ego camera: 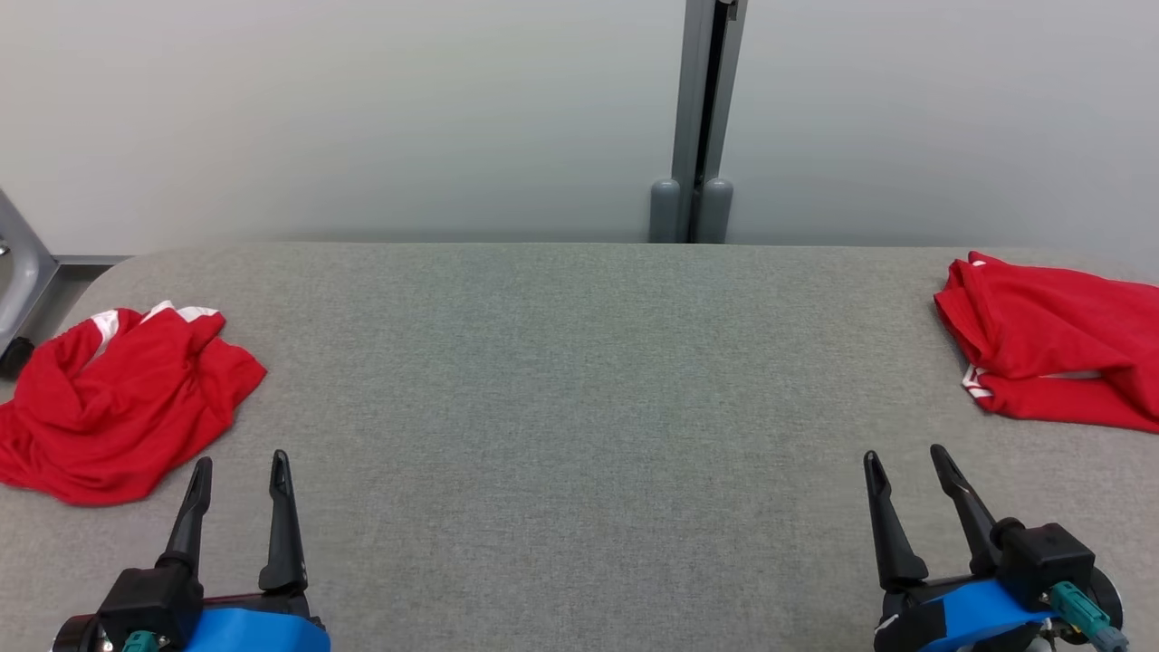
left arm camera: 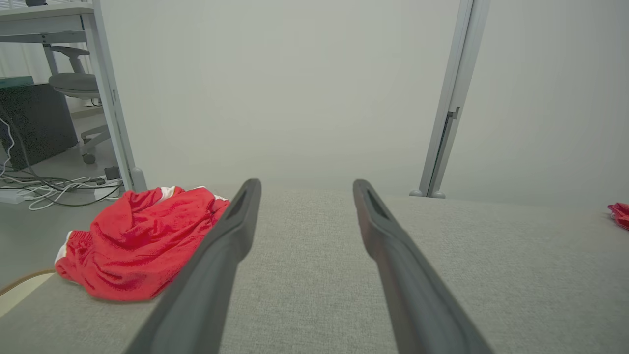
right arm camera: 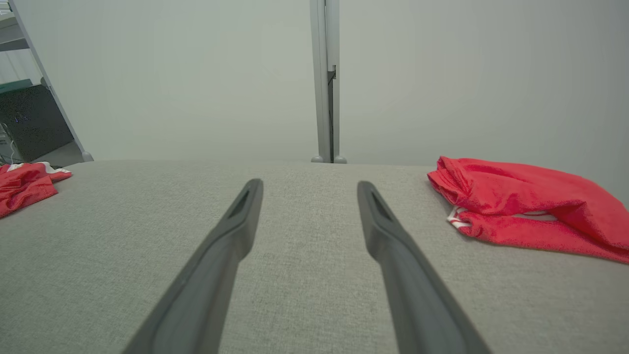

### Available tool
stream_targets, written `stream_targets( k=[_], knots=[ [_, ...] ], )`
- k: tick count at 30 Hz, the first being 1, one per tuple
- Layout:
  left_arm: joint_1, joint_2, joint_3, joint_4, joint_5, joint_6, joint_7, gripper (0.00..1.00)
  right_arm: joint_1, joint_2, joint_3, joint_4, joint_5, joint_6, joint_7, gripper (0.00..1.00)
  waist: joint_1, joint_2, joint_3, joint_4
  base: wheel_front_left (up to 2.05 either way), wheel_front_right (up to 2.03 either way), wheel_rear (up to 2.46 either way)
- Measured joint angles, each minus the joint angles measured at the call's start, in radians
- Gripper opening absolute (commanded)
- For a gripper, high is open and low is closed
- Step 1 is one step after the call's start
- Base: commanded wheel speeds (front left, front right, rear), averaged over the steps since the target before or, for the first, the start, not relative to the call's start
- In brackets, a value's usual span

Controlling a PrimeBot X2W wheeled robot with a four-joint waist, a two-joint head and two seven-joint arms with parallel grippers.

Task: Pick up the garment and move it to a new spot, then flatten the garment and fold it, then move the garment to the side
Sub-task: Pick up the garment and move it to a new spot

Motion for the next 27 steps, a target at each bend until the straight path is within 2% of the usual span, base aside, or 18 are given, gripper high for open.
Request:
stream_targets(
  k=[9,27],
  knots=[
    [-0.006,0.0,0.013,0.002,0.002,0.0,0.0,1.0,0.0,0.002,0.023,0.003,0.012,0.0,0.0,1.0,0.0,0.0,-0.004,0.09,0.0,0.0,0.0],
    [-0.009,0.003,0.049,-0.003,0.007,0.007,0.0,1.0,0.0,0.003,0.016,0.007,0.023,0.0,0.0,1.0,-0.0001,-0.0001,0.002,0.366,0.0,0.0,0.0]
  ],
)
